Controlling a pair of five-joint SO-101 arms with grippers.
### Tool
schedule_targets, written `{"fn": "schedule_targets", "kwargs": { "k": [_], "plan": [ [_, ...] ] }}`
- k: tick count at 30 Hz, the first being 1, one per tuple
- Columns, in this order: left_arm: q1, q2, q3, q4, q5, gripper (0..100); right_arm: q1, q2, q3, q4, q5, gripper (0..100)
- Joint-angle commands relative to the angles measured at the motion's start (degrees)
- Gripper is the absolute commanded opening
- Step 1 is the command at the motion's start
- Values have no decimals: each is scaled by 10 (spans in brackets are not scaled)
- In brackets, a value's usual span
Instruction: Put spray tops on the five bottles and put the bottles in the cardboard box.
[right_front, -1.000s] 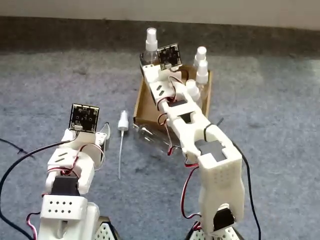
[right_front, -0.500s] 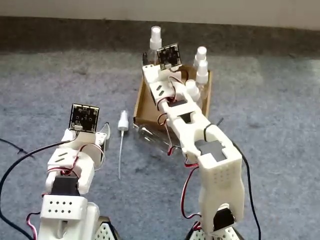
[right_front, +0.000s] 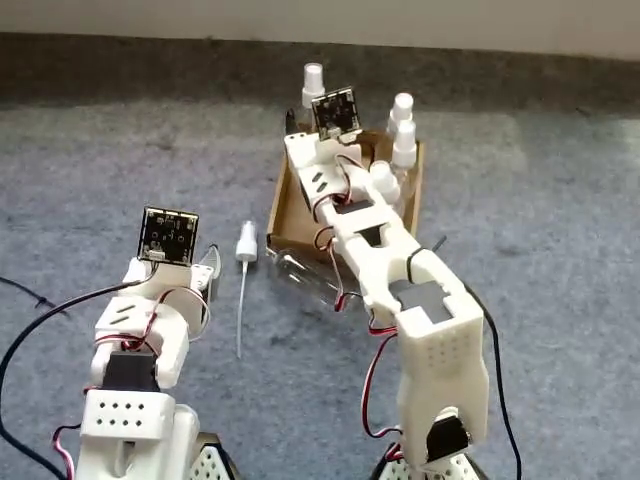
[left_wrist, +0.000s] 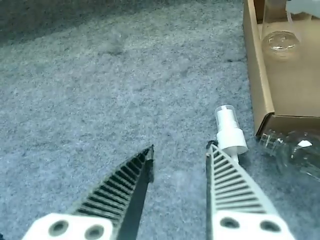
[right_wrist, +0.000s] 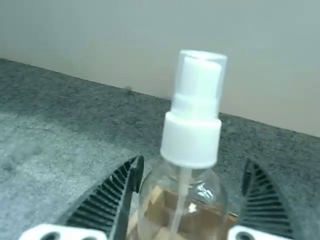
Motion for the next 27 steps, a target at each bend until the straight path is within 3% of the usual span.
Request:
{"fn": "schedule_targets", "kwargs": {
  "k": [1,11,27],
  "plan": [
    [-4,-6,-3,-11,2,161,-6,-12,-31,3,-1,313],
    [-4,-5,-2,-11,2,161,-11,-40,-29,10,-1,313],
    [-4,-4,-2,-11,2,161,-14,-179,-55,169,-1,313]
  ]
}}
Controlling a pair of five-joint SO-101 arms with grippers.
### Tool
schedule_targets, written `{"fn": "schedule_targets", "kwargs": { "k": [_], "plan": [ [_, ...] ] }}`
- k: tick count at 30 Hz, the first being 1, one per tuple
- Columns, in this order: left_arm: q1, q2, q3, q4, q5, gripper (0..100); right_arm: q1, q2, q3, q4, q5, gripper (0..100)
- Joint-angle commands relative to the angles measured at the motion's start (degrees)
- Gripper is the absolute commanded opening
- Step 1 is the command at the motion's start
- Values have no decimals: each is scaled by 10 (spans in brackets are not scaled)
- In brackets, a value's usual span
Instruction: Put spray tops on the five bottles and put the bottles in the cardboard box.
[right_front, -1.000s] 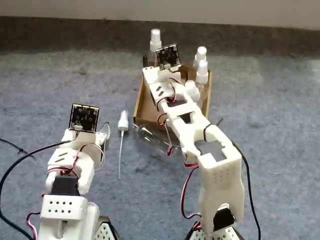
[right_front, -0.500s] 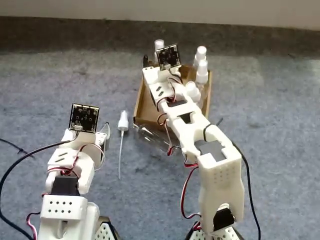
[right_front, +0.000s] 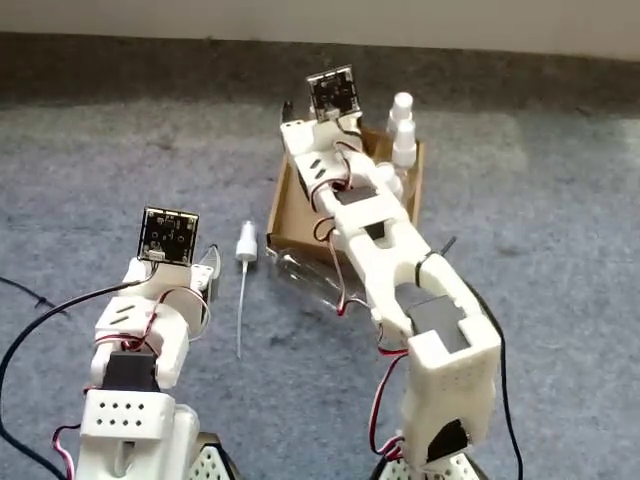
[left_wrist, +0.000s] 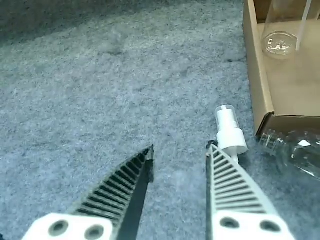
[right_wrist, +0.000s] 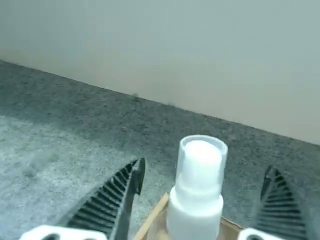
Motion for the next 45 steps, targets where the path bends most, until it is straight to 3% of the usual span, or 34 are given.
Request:
{"fn": "schedule_targets", "kwargs": {
  "k": [1,13,18,21,28,31,38,45],
  "plan": [
    [-4,-4,-2,-11,2,161,-6,-83,-69,49,1,313],
    [-5,-4,-2,-11,2,161,-46,-297,-207,419,-2,313],
    [-7,-2,-2,-11,2,161,-63,-416,-145,648,-2,313],
    [-4,-6,11,-21,2,161,-73,-473,-56,734,3,313],
    [-4,-4,37,-78,2,161,-102,-550,166,740,11,315],
    [-4,-4,38,-78,2,161,-138,-545,215,736,82,315],
    [-4,-5,39,-78,2,161,-160,-409,225,735,147,316],
    [-4,-6,39,-78,2,161,-158,-297,179,678,151,317]
  ]
}}
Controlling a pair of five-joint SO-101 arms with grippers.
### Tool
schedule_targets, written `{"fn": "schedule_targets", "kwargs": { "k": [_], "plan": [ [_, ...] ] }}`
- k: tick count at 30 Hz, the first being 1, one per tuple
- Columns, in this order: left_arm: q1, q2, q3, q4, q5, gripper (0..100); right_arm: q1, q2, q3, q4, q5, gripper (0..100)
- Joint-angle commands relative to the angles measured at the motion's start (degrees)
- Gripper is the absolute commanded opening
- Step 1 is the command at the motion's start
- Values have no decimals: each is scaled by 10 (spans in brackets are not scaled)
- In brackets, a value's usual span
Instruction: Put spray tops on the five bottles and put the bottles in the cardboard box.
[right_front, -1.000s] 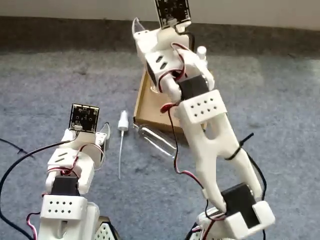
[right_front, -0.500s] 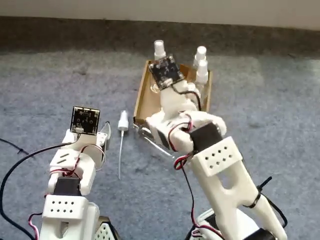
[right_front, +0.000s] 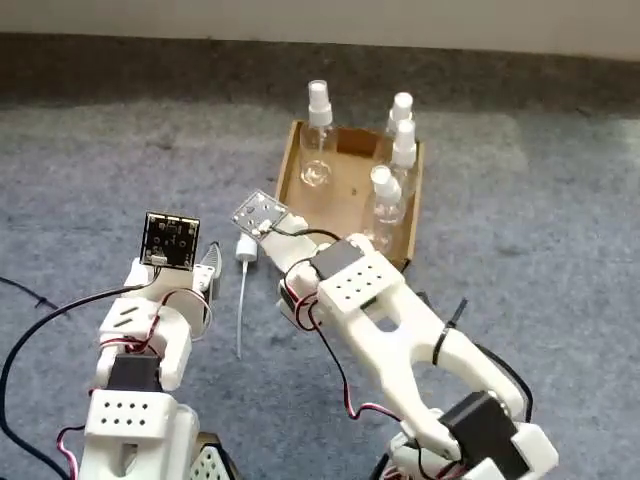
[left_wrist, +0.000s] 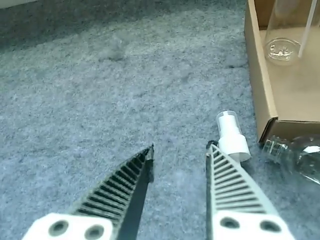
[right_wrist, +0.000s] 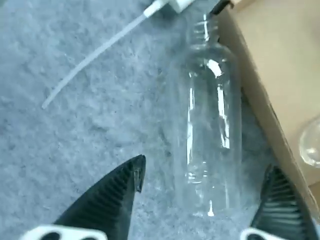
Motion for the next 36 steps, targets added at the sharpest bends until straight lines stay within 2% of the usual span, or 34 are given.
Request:
{"fn": "schedule_targets", "kwargs": {
  "k": [1,14,26,36],
  "plan": [
    [-5,-6,-2,-12,2,161,-2,20,-51,-31,5,317],
    [-5,-6,-3,-12,2,161,0,127,-71,-58,29,317],
    [-5,-6,-3,-12,2,161,1,127,-79,-55,29,317],
    [-5,-6,-3,-12,2,161,0,127,-203,42,26,317]
  ]
}}
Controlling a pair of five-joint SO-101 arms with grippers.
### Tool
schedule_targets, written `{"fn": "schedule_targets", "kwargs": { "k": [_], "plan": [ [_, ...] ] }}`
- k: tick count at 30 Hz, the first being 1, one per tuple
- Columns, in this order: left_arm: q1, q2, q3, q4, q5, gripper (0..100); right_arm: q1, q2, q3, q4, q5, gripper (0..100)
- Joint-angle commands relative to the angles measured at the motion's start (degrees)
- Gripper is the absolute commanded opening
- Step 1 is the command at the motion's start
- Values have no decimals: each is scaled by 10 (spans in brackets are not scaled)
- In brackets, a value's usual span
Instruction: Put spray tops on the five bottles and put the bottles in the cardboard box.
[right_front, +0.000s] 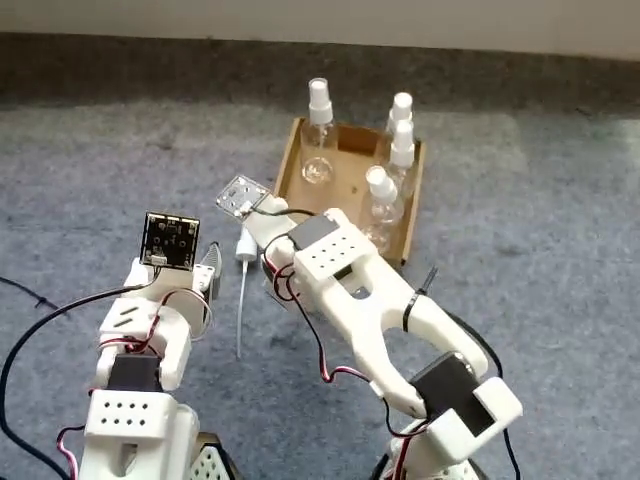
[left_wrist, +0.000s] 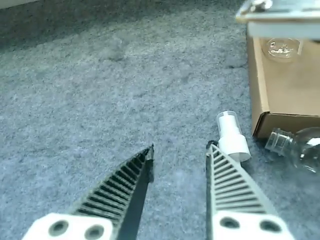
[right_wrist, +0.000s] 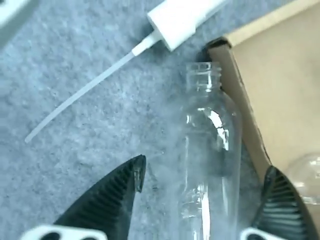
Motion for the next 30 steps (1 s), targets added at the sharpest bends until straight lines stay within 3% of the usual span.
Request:
{"fn": "schedule_targets", "kwargs": {
  "k": [1,10,24,30],
  "plan": [
    [-5,-6,-3,-12,2,161,-1,-8,-67,31,5,317],
    [-5,-6,-3,-12,2,161,-2,-7,-109,44,4,317],
    [-5,-6,-3,-12,2,161,-11,-2,-104,-157,-44,314],
    [-5,-6,-3,-12,2,161,-22,0,-102,-233,-186,314]
  ]
}}
